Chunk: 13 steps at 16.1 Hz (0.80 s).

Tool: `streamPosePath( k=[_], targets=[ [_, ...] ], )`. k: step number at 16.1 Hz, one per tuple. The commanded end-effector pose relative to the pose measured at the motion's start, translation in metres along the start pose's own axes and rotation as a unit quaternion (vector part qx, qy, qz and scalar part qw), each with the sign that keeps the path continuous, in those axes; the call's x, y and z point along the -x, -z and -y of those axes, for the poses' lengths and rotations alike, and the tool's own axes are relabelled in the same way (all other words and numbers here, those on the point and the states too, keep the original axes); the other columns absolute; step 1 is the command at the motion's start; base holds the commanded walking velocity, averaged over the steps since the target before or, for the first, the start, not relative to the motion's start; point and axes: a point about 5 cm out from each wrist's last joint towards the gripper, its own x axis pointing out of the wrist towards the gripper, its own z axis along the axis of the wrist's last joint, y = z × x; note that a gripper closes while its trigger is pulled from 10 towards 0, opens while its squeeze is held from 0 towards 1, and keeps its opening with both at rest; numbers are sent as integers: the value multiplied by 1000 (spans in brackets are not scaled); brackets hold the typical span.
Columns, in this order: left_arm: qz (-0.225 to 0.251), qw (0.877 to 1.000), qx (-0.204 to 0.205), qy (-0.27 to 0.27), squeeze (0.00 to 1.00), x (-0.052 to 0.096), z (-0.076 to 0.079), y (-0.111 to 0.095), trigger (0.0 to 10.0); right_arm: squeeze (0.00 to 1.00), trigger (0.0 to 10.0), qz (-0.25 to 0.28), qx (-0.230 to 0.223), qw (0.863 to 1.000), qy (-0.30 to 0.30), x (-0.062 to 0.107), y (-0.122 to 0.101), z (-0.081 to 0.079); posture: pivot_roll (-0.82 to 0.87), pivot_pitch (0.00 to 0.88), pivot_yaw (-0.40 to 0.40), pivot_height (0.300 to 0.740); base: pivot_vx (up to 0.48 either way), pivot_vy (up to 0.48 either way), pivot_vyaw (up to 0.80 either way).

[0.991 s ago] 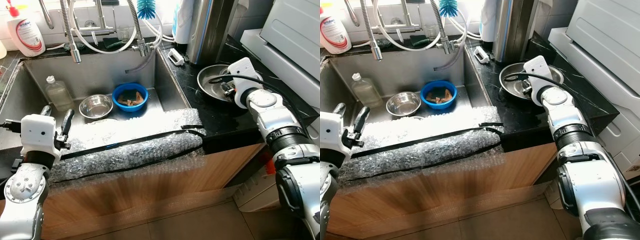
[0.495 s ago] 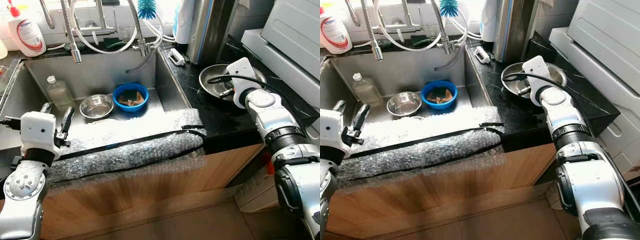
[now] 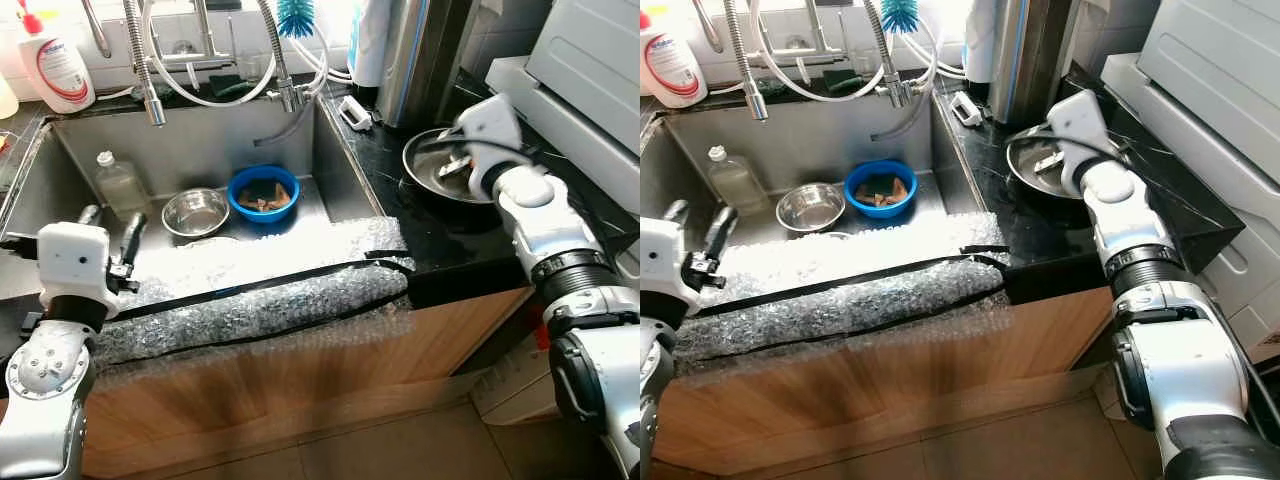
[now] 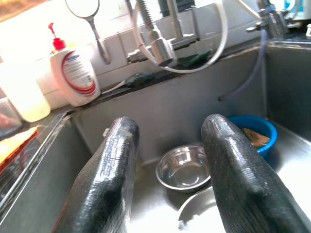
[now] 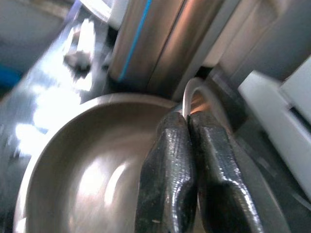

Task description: Kitchen organization

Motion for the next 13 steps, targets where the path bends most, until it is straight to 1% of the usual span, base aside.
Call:
streamPosePath(
  k=[1,2,4,5,6,8,9,10,11,12,13],
  targets=[
    [-5,1000,17,-14,0,-1,-4,1,10000,0,10000,50,-16,998,19,1,-17,3,44,89,-2,740,0,0,0],
    [-3,1000,22,-17,0,-2,-4,0,10000,0,10000,71,-20,997,19,2,-22,2,47,89,-1,740,0,0,0],
    [4,999,33,-20,0,-3,-3,-4,10000,0,10000,98,-13,995,25,7,-27,-2,45,89,-2,740,0,0,0],
    [9,999,47,-24,0,-4,-3,-6,10000,0,10000,108,-21,994,28,11,-25,-5,42,90,-3,740,0,0,0],
    [11,998,51,-26,0,-5,-3,-6,10000,0,10000,109,-23,993,29,12,-25,-6,41,90,-4,740,0,0,0],
    [20,998,56,-28,0,-7,-1,-11,10000,0,10000,146,-48,988,32,24,-27,-14,43,91,-4,740,0,0,0],
    [26,997,59,-29,0,-8,1,-13,10000,0,10000,185,-53,981,8,29,-34,-23,35,93,-5,740,0,0,0],
    [29,997,64,-30,0,-9,2,-14,10000,0,10000,209,-52,976,-14,33,-37,-31,37,92,-7,740,0,0,0],
    [35,997,66,-29,0,-9,4,-17,10000,0,10000,227,-57,971,-43,38,-39,-42,46,95,-11,740,0,0,0],
    [39,997,66,-30,0,-9,4,-19,10000,0,10000,236,-61,969,-49,41,-41,-44,45,96,-12,740,0,0,0],
    [40,997,64,-31,0,-8,3,-20,10000,0,10000,246,-73,965,-54,43,-45,-45,46,98,-12,740,0,0,0]
  ],
)
